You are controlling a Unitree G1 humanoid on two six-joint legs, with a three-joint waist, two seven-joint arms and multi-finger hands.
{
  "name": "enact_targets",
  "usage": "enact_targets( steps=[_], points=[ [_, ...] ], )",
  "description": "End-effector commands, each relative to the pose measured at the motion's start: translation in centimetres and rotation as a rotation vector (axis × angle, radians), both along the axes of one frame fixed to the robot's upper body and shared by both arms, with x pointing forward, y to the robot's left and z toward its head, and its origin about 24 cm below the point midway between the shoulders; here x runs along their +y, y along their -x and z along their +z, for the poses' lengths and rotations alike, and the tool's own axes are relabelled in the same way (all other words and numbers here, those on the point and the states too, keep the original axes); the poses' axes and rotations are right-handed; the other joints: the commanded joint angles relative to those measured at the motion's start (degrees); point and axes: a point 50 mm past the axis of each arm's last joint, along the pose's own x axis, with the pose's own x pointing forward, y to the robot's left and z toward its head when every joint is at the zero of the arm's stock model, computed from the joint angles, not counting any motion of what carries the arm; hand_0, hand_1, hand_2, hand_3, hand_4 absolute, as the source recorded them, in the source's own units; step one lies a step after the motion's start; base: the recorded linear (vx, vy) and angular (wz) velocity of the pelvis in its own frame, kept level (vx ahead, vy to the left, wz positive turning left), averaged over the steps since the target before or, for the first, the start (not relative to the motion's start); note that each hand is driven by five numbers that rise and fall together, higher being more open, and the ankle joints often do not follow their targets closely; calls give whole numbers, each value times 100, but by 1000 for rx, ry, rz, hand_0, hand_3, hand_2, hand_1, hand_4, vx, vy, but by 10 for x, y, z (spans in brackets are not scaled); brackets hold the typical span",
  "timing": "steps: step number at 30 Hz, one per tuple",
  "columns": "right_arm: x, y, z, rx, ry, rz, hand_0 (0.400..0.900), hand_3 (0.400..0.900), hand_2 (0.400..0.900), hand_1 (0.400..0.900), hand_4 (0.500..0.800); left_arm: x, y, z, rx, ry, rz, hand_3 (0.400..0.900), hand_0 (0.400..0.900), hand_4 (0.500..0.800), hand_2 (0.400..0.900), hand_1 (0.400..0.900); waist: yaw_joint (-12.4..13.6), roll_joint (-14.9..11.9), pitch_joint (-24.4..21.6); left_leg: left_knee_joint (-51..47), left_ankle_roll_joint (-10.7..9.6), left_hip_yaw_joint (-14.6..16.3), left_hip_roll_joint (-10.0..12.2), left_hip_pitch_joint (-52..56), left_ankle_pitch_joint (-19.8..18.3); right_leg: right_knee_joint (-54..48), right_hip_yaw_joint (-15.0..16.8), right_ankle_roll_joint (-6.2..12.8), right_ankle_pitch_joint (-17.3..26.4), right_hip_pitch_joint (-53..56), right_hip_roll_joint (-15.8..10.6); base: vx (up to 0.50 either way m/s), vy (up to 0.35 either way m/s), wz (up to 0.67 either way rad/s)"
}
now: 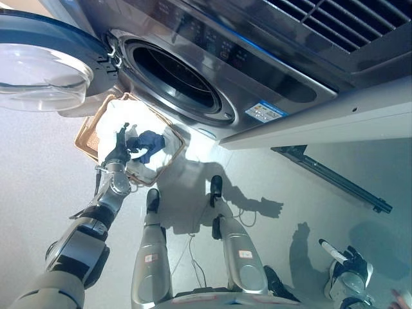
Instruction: Put the clothes in the basket into the washing machine.
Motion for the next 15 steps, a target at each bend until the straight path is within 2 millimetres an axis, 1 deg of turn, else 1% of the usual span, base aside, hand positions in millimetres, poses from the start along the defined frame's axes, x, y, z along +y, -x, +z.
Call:
enact_targets(
  steps=[1,3,8,12,14,15],
  points=[
    [-35,35,17,34,142,-92,900,900,900,900,800,13,-11,32,-125,-105,36,900,900,800,900,900,-110,-98,-151,208,758,64,-616,-713,227,651,136,12,-104,-556,304,-82,-33,14],
    [-34,34,16,24,140,-94,900,900,900,900,800,12,-14,35,-121,-129,32,900,900,800,900,900,-146,-63,-131,214,752,31,-638,-876,265,665,147,11,-79,-726,302,-69,-11,10],
    [-30,18,20,-23,152,-70,900,900,900,900,800,14,-22,49,-150,-121,51,900,900,800,900,900,-225,-6,-42,326,765,8,-663,-1295,279,796,150,-7,-76,-1178,308,-65,7,-2],
    [-30,4,27,-92,177,-48,900,900,900,900,800,17,-27,60,-170,-143,75,900,900,800,900,900,-349,-28,62,660,812,7,-683,-1744,190,1020,226,-15,-72,-1612,329,-72,5,-8],
    [-31,1,32,-130,201,-37,900,900,900,900,800,23,-29,70,-193,-203,91,900,900,800,900,900,-421,-74,91,870,829,9,-665,-2010,99,1115,257,-7,-62,-1850,345,-54,-3,-8],
    [-31,1,32,-130,201,-37,900,900,900,900,800,22,-29,70,-193,-203,91,900,900,800,900,900,-421,-72,83,878,829,8,-665,-2024,97,1118,256,-7,-63,-1861,345,-67,-17,1]
  ],
)
